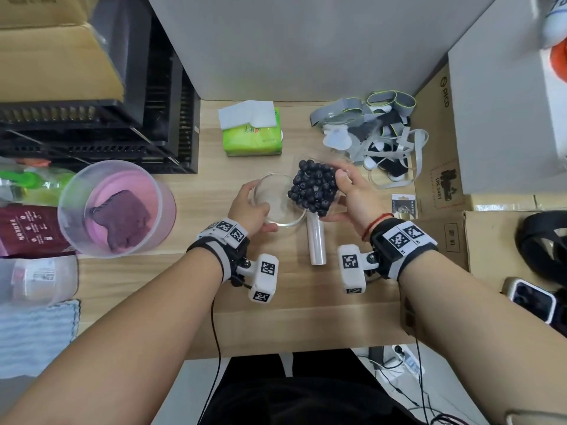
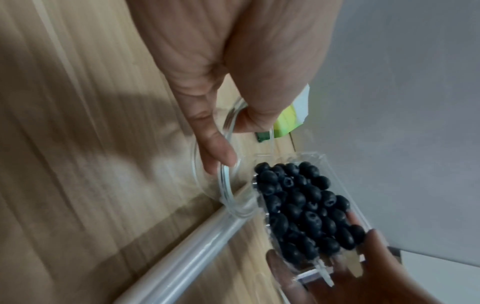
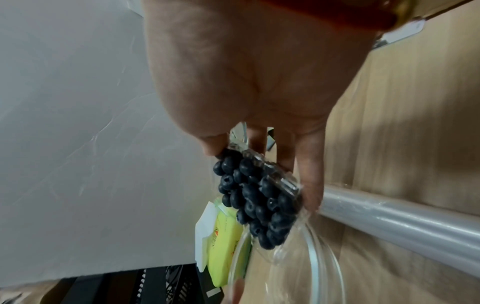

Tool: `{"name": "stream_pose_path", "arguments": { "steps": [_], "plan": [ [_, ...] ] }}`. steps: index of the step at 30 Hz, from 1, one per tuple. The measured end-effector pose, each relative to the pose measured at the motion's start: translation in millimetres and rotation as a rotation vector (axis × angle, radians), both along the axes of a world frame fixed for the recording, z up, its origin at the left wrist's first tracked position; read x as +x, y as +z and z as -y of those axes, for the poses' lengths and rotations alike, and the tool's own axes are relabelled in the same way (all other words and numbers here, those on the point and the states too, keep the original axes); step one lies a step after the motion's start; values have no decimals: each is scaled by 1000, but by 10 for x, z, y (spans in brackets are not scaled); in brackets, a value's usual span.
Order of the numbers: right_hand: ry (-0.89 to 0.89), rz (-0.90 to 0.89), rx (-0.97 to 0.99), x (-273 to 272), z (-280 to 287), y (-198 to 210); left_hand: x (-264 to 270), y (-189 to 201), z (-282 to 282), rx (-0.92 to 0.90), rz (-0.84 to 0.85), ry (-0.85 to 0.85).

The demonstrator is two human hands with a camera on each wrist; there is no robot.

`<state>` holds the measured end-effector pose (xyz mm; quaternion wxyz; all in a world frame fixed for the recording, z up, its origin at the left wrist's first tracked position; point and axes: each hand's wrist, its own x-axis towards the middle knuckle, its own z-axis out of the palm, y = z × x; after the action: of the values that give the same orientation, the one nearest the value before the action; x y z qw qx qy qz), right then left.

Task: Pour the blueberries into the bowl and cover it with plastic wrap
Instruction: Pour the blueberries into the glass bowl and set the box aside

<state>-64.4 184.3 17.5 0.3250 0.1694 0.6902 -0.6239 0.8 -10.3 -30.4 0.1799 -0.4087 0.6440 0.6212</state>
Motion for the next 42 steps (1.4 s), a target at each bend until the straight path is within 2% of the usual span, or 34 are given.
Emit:
{"name": "stream_pose_path", "arguments": {
  "steps": [5, 9, 15, 32, 42],
  "plan": [
    [71, -148, 120, -42, 142, 105, -100, 162, -58, 49, -15, -11],
    [181, -419, 344, -84, 197, 73, -159, 234, -96, 86, -50, -4],
    [233, -561, 398, -124, 240, 58, -180, 301, -104, 89, -41, 18],
    [196, -562, 413, -195, 222, 8, -249, 272, -147, 131, -48, 57],
    [271, -556, 575, -291, 247, 1, -187, 240, -150, 127, -23, 50]
  ]
}}
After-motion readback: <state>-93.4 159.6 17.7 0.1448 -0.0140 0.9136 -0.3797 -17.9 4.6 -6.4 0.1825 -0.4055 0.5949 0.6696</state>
